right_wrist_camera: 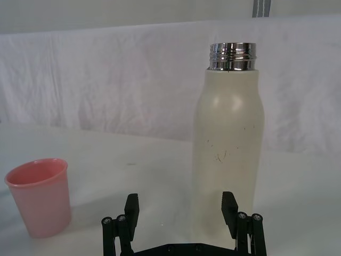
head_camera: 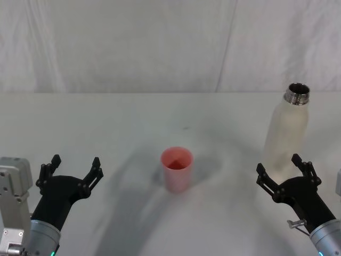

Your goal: Grasp the thermos with one hand and pour water into the cup lid.

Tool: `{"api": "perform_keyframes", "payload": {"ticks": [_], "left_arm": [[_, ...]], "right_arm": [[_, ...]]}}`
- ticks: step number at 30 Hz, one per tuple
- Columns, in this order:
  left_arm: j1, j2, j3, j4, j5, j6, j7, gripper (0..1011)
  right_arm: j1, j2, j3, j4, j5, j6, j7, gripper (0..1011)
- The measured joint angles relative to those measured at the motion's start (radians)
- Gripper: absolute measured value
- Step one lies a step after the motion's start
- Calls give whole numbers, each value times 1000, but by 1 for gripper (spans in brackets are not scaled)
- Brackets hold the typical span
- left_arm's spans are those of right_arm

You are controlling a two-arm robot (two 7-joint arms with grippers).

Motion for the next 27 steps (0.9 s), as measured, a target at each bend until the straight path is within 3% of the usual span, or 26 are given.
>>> {"api": "perform_keyframes", "payload": {"ticks": [27], "left_arm": [[0,0,0,0,0,0,0,1001]], "right_arm": [[0,0,0,0,0,0,0,1001]]}}
